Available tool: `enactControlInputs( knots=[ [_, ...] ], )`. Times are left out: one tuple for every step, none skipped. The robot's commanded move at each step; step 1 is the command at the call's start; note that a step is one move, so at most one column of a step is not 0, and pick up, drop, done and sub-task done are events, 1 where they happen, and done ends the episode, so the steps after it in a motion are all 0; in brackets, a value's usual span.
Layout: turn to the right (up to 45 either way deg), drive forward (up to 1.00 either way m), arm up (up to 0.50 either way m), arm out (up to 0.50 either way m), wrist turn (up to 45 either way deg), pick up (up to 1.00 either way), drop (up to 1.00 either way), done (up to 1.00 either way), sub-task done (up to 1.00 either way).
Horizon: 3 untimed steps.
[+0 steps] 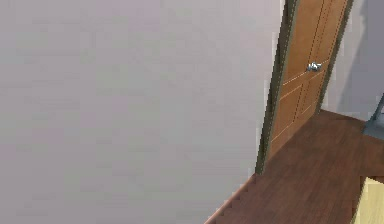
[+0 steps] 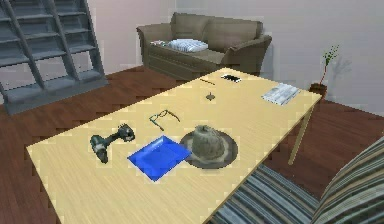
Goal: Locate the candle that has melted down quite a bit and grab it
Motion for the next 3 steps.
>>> enactControlInputs(
  knots=[
    [0.0,0.00,0.50,0.00,0.0,0.00,0.00,0.00,0.00],
    [0.0,0.00,0.34,0.00,0.0,0.00,0.00,0.00,0.00],
    [0.0,0.00,0.00,0.36,0.0,0.00,0.00,0.00,0.00]
  ],
)
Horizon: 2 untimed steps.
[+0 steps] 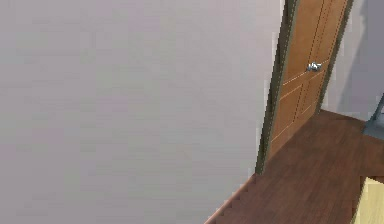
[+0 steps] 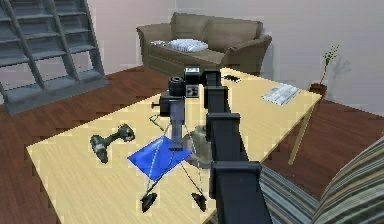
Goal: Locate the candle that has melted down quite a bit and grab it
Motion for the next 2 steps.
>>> enactControlInputs(
  knots=[
    [0.0,0.00,0.00,0.00,45.0,0.00,0.00,0.00,0.00],
    [0.0,0.00,0.00,0.00,45.0,0.00,0.00,0.00,0.00]
  ],
)
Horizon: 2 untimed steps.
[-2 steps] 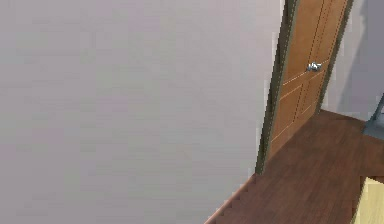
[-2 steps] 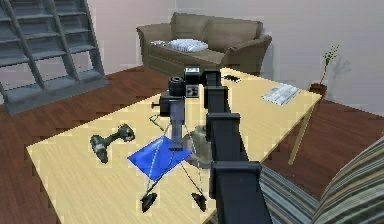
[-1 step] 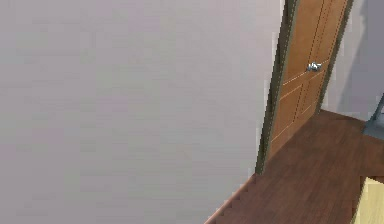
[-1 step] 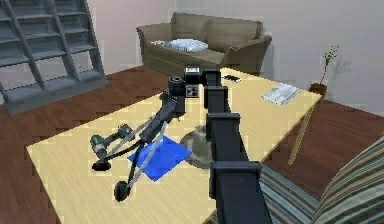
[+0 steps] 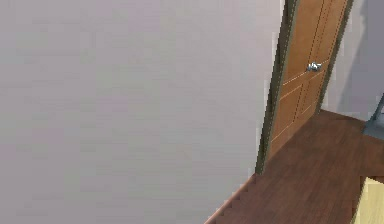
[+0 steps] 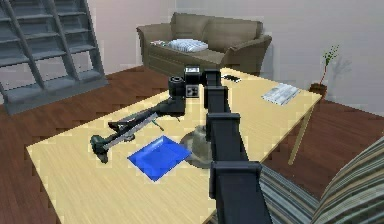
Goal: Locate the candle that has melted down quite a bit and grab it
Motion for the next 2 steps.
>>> enactControlInputs(
  knots=[
    [0.0,0.00,0.00,0.00,45.0,0.00,0.00,0.00,0.00],
    [0.0,0.00,0.00,0.00,45.0,0.00,0.00,0.00,0.00]
  ],
)
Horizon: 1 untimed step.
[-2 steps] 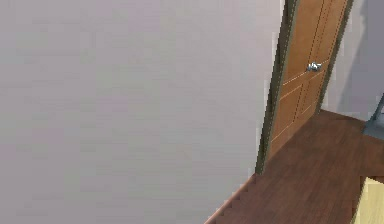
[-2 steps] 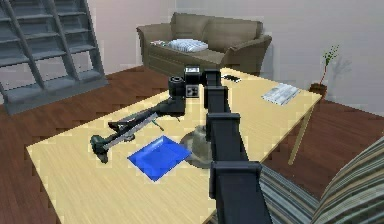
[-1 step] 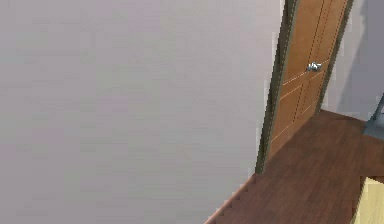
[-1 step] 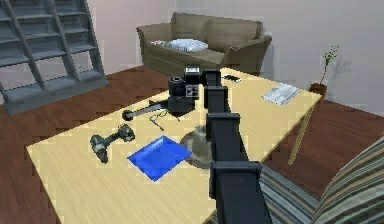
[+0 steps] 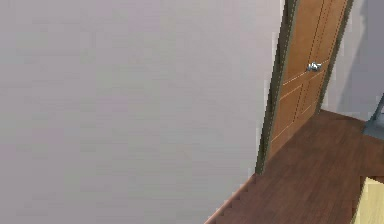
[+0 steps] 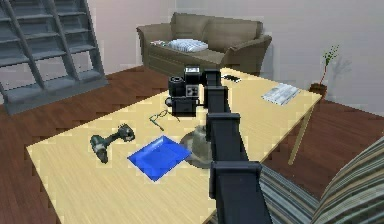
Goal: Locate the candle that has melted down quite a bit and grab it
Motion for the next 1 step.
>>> enactControlInputs(
  knots=[
    [0.0,0.00,0.00,0.00,21.0,0.00,0.00,0.00,0.00]
  ],
)
